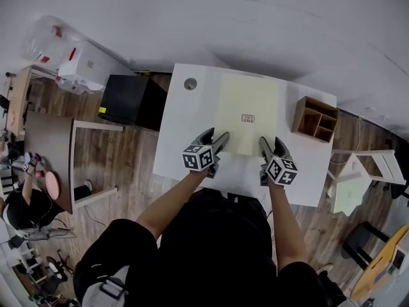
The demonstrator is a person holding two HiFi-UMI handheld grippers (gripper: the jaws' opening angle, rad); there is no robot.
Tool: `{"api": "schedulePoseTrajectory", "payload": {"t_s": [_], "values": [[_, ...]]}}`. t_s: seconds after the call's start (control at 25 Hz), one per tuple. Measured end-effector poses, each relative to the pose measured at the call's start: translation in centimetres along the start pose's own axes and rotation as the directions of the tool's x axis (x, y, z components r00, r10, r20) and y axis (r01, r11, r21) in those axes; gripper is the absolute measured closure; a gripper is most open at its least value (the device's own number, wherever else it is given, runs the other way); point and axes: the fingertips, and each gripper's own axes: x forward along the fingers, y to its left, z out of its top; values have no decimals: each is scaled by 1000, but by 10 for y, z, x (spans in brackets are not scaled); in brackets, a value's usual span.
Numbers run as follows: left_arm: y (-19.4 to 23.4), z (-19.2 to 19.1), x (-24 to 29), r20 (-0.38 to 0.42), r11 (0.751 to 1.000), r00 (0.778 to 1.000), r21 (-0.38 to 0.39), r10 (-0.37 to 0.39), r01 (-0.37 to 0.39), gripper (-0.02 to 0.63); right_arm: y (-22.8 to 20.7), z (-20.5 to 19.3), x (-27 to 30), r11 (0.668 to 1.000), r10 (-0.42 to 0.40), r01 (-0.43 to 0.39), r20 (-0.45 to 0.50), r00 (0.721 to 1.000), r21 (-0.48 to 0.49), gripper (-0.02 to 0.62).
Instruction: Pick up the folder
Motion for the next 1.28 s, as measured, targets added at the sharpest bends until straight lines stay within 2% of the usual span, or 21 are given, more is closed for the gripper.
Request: {"api": "schedulePoseTrajectory", "payload": {"t_s": [0.24, 0.52, 0.72, 0.88, 1.04, 1.28], "values": [[-16, 17, -39, 68, 994, 997, 109, -36, 29, 310, 33, 6, -29, 999, 28, -24, 103, 994, -43, 307], [-23, 25, -103, 130, 987, 988, 152, -78, 58, 310, 95, 13, -68, 982, 70, -30, 210, 975, -188, 307], [-35, 34, -145, 181, 980, 977, 186, -108, 74, 310, 132, 19, -99, 968, 96, -21, 289, 953, -252, 307], [-53, 42, -169, 222, 967, 962, 232, -160, 107, 310, 152, 25, -130, 962, 96, 11, 374, 923, -274, 307], [-72, 50, -183, 252, 940, 942, 311, -223, 140, 311, 162, 27, -158, 964, 69, 50, 427, 902, -261, 307], [-98, 51, -197, 273, 920, 919, 349, -284, 180, 311, 168, 29, -194, 960, 45, 98, 494, 868, -260, 307]]}}
